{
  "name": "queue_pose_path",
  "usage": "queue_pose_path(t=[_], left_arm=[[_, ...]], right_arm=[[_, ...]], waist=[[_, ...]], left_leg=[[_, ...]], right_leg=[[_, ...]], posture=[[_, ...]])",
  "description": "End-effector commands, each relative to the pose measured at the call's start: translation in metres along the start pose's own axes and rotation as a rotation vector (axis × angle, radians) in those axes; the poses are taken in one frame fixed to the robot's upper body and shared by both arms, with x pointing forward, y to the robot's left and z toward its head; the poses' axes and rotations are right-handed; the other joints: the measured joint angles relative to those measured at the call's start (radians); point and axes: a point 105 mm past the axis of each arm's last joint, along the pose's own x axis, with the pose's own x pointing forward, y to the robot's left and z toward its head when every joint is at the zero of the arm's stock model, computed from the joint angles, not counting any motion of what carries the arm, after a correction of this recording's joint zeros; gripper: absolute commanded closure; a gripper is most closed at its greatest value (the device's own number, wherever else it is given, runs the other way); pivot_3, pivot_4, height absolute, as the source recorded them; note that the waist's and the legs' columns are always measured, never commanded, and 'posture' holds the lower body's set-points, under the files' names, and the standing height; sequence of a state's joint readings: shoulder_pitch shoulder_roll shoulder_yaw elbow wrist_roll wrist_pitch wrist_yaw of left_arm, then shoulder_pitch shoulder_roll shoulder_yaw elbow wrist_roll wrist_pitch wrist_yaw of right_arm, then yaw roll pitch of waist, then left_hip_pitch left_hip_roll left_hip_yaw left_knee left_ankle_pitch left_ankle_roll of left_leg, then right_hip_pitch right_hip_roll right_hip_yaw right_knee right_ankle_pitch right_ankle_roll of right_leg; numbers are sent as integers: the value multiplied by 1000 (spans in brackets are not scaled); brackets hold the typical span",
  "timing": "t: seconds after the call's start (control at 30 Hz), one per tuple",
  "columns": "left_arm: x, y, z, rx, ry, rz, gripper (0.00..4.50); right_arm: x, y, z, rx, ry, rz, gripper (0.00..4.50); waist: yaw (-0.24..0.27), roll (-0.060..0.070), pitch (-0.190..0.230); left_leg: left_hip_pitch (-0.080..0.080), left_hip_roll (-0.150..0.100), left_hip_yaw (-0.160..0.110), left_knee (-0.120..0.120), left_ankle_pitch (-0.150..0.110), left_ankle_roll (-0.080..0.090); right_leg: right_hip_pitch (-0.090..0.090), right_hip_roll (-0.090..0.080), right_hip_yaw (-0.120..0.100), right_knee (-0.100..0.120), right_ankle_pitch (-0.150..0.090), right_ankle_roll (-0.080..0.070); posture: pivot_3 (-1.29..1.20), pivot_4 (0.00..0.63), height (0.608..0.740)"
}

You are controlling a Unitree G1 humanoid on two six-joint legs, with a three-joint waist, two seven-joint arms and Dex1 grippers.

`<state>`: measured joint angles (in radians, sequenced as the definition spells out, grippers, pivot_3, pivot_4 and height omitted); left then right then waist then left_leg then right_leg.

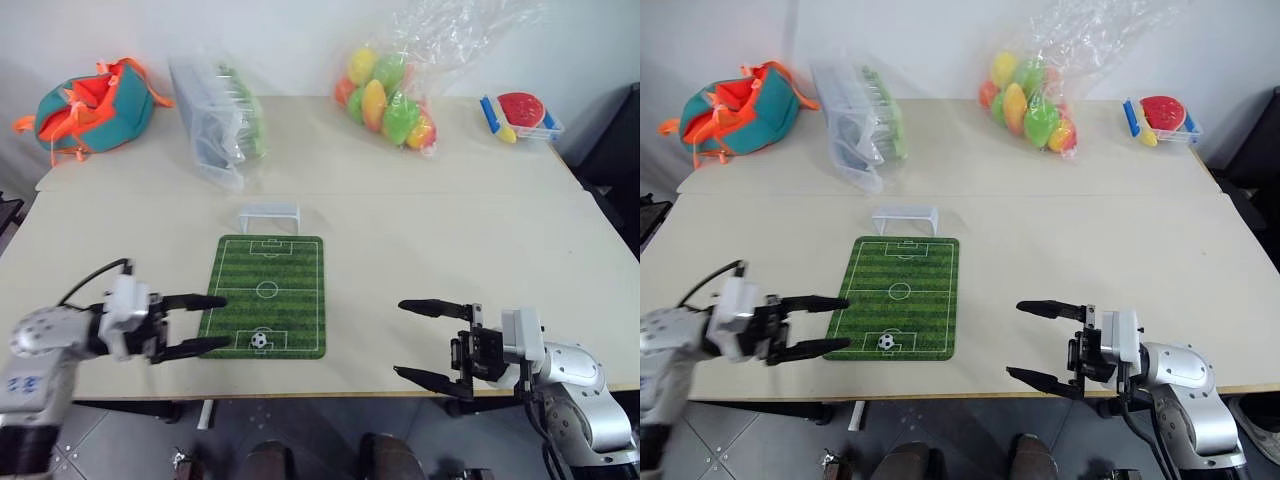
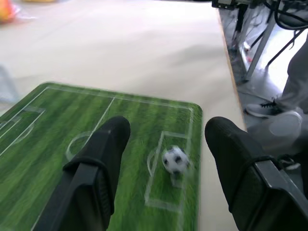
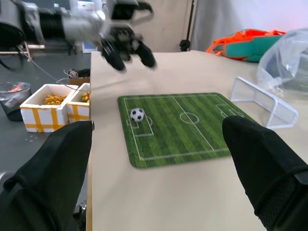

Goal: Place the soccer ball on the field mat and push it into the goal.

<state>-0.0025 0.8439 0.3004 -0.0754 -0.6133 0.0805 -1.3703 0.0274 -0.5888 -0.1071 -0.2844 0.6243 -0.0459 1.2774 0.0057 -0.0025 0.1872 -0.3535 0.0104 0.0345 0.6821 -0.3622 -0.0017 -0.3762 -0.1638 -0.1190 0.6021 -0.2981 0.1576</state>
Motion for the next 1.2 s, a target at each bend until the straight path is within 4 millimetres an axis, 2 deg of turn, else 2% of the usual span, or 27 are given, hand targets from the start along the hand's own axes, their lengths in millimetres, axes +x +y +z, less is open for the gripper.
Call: queue_pose_path(t=[0.03, 0.1, 0.2, 0.3, 0.53, 0.73, 0.87, 1.07, 1.2], left_arm=[[-20, -30, -13, -68, 66, -73, 2083], [-31, -37, -33, -106, 112, -38, 2633], [-29, -41, -44, -103, 121, -24, 3579], [-6, -55, -52, -122, 82, -90, 4467], [30, -53, -46, -108, 11, -113, 4467], [53, -40, -49, -92, -16, -97, 4467], [65, -21, -48, -88, -44, -76, 4467], [73, 6, -49, -60, -39, -49, 4467], [93, 50, -46, 3, -70, 55, 4467]], right_arm=[[-6, -5, 11, -71, -17, -5, 0], [-7, -7, 11, -85, -12, 0, 0], [-9, -9, 9, -98, -5, 10, 0], [-10, -12, 7, -97, -5, 10, 0], [-10, -14, -2, -96, 9, -2, 0], [-11, -8, -9, -75, 28, 2, 0], [-11, -4, -9, -68, 25, -17, 0], [-11, -3, -8, -76, 27, -61, 0], [-9, -8, -6, -93, 11, -159, 0]], waist=[[-4, 1, 1], [-5, 3, 2], [4, 3, 2], [10, 3, 2], [17, 4, 2], [17, 4, 2], [19, 4, 1], [18, 4, 1], [27, 4, 1]], left_leg=[[0, 0, 0, 0, 0, 0], [0, 0, 0, 0, 0, 0], [0, 1, 0, 0, 0, 0], [0, 1, 1, 0, -1, 0], [0, 2, 2, 0, -1, 0], [0, 1, 2, 0, -1, 0], [1, 1, 2, 1, -1, 0], [1, 1, 2, 1, -1, 0], [0, 1, 2, 2, -1, 0]], right_leg=[[0, 0, 0, 0, 0, 0], [0, 0, 0, 0, 0, 0], [0, 1, 0, -1, 0, 0], [0, 1, 1, -1, 1, -1], [0, 2, 1, -1, 1, -1], [0, 2, 1, -1, 1, -1], [0, 3, 1, -1, 1, -1], [0, 3, 1, -1, 1, -1], [0, 3, 1, 0, 1, -1]], posture=[[0, 150, 740], [0, 150, 740], [0, 150, 740], [0, 150, 740], [0, 150, 740], [0, 150, 740], [0, 150, 740], [0, 150, 740], [0, 150, 740]])
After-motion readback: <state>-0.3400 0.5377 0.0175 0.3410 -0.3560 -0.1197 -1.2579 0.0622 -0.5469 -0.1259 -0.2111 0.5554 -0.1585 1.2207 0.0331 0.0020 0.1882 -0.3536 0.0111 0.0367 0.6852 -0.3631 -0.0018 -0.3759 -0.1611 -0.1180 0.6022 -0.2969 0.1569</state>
